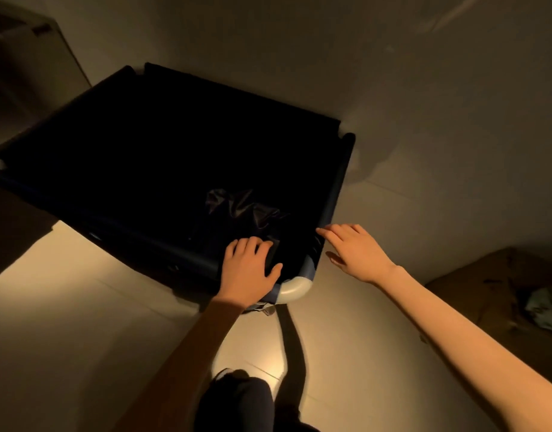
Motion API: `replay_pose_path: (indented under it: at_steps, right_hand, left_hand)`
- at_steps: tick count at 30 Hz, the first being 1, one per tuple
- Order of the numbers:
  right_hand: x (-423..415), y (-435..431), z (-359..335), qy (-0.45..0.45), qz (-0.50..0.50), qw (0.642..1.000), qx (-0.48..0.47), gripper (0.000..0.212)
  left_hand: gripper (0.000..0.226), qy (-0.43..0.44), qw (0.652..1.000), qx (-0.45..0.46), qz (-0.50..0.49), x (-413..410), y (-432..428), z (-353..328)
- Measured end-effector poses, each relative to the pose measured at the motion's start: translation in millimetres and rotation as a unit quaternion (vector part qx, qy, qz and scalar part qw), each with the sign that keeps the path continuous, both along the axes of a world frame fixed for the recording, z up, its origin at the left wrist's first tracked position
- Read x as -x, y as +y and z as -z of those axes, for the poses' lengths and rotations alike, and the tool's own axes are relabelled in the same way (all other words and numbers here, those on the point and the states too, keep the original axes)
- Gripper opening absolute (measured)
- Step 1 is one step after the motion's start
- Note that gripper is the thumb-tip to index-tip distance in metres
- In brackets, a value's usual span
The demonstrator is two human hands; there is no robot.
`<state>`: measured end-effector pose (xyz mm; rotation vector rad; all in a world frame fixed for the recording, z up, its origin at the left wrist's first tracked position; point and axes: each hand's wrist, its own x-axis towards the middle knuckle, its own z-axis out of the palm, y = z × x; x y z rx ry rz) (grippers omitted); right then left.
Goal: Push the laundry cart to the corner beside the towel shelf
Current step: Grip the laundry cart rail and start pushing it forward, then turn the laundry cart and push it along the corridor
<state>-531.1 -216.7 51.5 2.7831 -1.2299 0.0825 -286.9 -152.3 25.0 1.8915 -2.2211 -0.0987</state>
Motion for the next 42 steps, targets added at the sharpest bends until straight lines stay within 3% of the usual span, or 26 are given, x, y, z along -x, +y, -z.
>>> replay_pose_path:
  at_steps: [5, 11, 19, 25, 28, 35, 42]
  right_hand:
    - [23, -37, 6, 0.011, -0.039, 0.999, -0.001, 0.062]
    - [33, -114, 10, 0.036, -0.082, 0.996, -0.013, 0.06]
    - [35, -213, 20, 0.092, -0.173, 0.98, -0.045, 0.061]
    - [25, -258, 50, 0.152, -0.308, 0.93, -0.126, 0.074]
    - [24, -274, 63, 0.147, -0.372, 0.91, -0.108, 0.074]
    - [33, -296, 84, 0.163, -0.436, 0.88, -0.093, 0.099]
    - [44, -291, 92, 0.085, -0.445, 0.887, -0.085, 0.079]
  left_hand:
    - [0.056, 0.003, 0.999, 0.029, -0.021, 32, -22, 11]
    - [0.038, 0.058, 0.988, 0.138, -0.028, 65, -79, 33]
    - [0.053, 0.037, 0.994, 0.03, -0.097, 81, -138, 37]
    - [0.061, 0.045, 0.985, -0.021, -0.163, 108, -134, 58]
    - [0.067, 0.053, 0.972, -0.046, -0.222, 134, -130, 68]
    - [0.063, 0.004, 0.913, -0.047, -0.406, 200, -139, 81]
    - [0.065, -0.022, 0.886, -0.012, -0.463, 212, -131, 85]
